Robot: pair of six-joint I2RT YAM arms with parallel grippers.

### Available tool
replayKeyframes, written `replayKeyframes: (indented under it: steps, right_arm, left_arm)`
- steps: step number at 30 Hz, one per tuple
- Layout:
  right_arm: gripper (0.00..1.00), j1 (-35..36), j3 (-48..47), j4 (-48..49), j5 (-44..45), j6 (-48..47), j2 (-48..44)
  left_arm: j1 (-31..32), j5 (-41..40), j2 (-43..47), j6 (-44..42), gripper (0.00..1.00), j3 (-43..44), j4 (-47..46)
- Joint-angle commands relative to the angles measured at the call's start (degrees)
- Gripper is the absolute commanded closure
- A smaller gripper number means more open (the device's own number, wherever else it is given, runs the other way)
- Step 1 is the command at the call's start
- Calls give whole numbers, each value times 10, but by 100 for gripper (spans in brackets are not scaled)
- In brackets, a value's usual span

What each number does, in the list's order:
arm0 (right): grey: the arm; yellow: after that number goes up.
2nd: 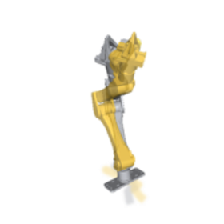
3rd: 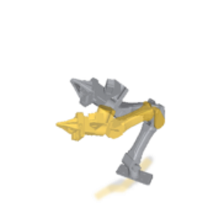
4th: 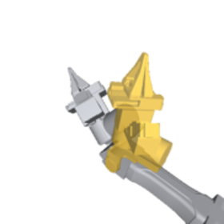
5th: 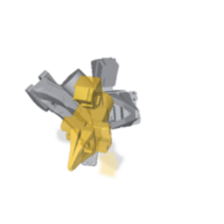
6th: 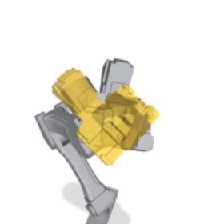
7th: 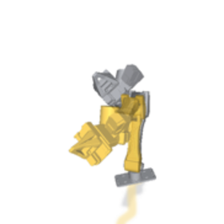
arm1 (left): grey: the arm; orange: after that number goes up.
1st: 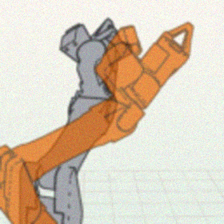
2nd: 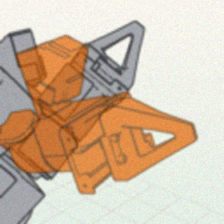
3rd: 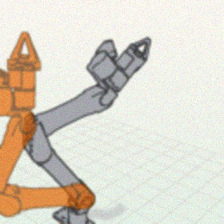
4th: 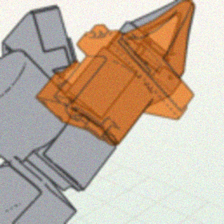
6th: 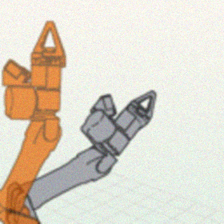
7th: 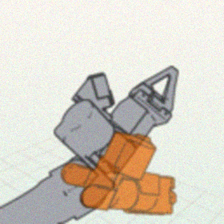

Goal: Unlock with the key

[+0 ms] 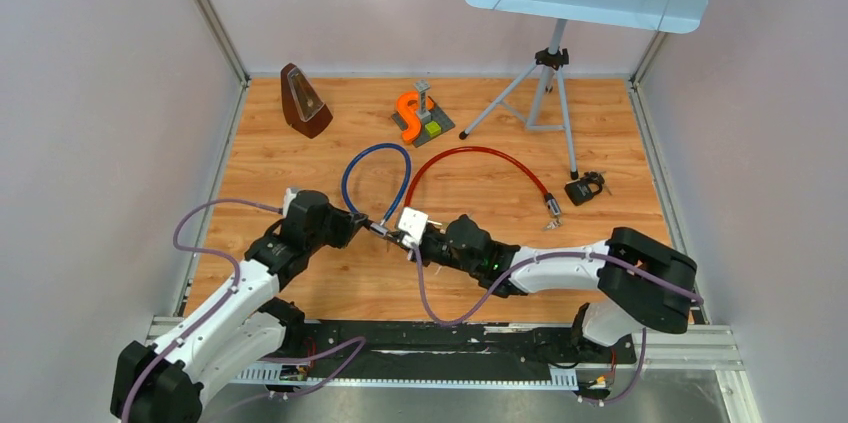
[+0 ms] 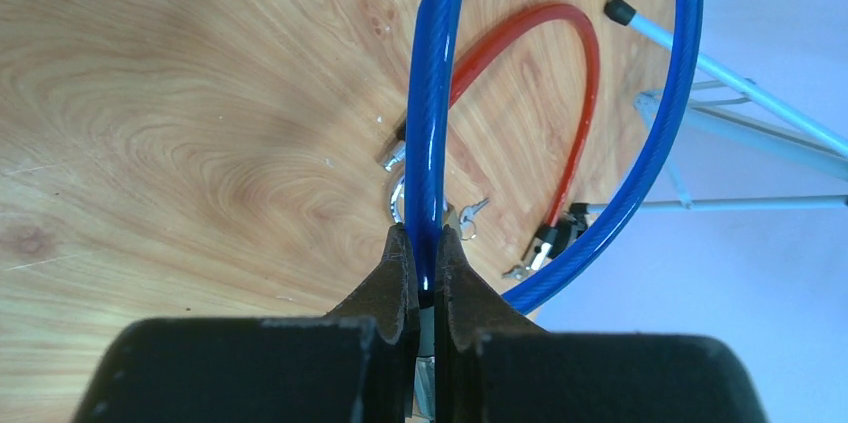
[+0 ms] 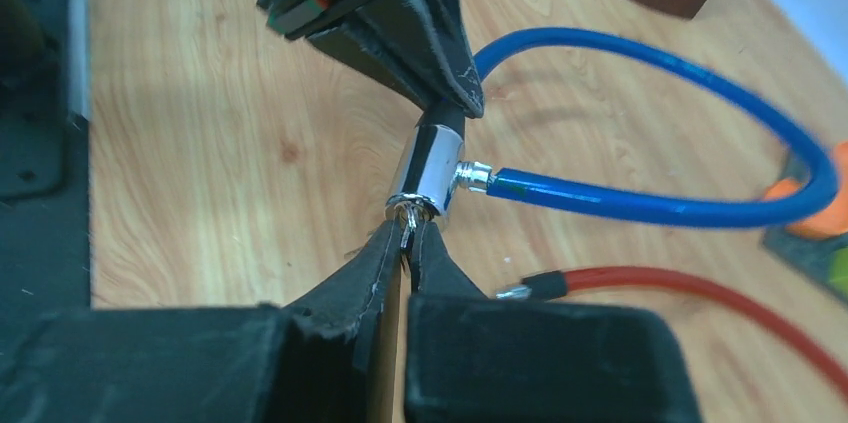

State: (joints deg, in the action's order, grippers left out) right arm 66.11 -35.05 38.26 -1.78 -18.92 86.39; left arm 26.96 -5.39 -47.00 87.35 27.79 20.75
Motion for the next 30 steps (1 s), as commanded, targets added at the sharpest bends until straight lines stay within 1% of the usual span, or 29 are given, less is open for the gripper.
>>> replayKeyframes:
  steps: [1, 6, 8, 10, 13, 18, 19, 20, 21, 22, 23, 24, 26, 28, 30]
  right_arm:
    - [100, -26, -1, 66, -41, 225, -17]
    - [100, -66, -10, 65, -83, 362, -12]
    - [100, -82, -17, 58, -101, 433, -7]
    - [100, -102, -34, 43, -139, 489, -2]
    - [100, -116, -51, 33, -181, 514, 4]
    - [100, -117, -39, 41, -172, 501, 6]
    - [100, -117, -36, 44, -172, 499, 7]
    - [100, -117, -34, 48, -171, 500, 8]
    - [100, -117, -31, 51, -171, 500, 11]
    - [100, -116, -30, 53, -172, 498, 14]
    - [100, -117, -29, 54, -171, 498, 17]
    - [100, -117, -29, 56, -170, 498, 21]
    - [100, -116, -28, 62, -173, 495, 26]
    - [100, -117, -28, 64, -173, 495, 32]
    - [100, -117, -28, 64, -175, 498, 34]
  left_arm:
    - [6, 37, 44, 60, 100, -31, -140]
    - [7, 36, 56, 77, 100, -49, -190]
    - [7, 38, 56, 76, 100, -51, -201]
    - [7, 39, 57, 77, 100, -56, -220]
    - [7, 42, 55, 83, 100, -65, -240]
    - [7, 49, 47, 87, 100, -68, -232]
    - [7, 50, 46, 86, 94, -67, -229]
    - [7, 50, 46, 85, 81, -67, -222]
    - [7, 56, 46, 83, 73, -67, -220]
    - [7, 60, 44, 82, 56, -67, -216]
    - [6, 67, 44, 79, 49, -66, -214]
    - [7, 71, 42, 77, 37, -65, -211]
    - [7, 83, 38, 74, 27, -63, -210]
    - [7, 95, 30, 72, 22, -63, -210]
    - [6, 108, 20, 71, 21, -62, -210]
